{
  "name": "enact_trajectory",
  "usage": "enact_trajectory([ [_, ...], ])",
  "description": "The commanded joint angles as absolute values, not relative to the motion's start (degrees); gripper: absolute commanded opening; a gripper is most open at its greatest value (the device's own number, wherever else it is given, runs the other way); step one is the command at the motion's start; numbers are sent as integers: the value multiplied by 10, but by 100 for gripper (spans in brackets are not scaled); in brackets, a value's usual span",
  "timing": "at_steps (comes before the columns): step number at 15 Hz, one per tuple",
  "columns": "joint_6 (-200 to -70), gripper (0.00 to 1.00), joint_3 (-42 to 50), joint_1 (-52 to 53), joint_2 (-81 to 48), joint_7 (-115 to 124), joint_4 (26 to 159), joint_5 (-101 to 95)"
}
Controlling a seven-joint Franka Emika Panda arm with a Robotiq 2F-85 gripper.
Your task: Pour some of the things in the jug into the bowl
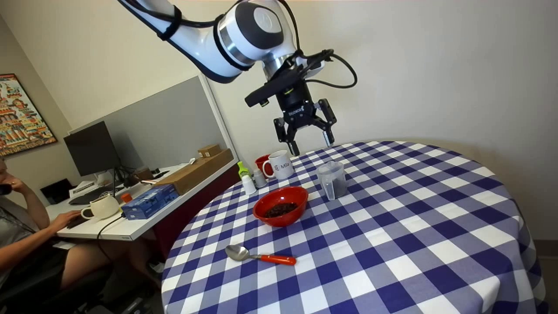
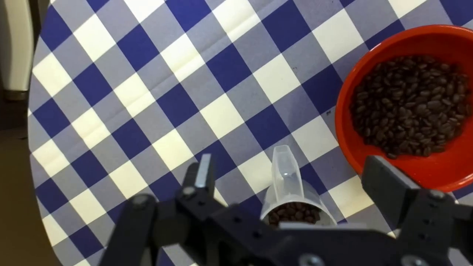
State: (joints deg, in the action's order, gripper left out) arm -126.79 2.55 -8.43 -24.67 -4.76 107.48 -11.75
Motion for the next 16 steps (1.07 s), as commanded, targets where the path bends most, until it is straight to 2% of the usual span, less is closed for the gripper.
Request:
enact_trajectory([
  [1, -1254, 100, 30, -87, -288, -78, 1035, -87],
  [14, -1271, 100, 24, -68, -418, -105, 928, -97],
  [15, -1271, 97, 23, -66, -429, -106, 915, -97],
  [16, -1270, 82, 23, -64, -438, -104, 904, -97],
])
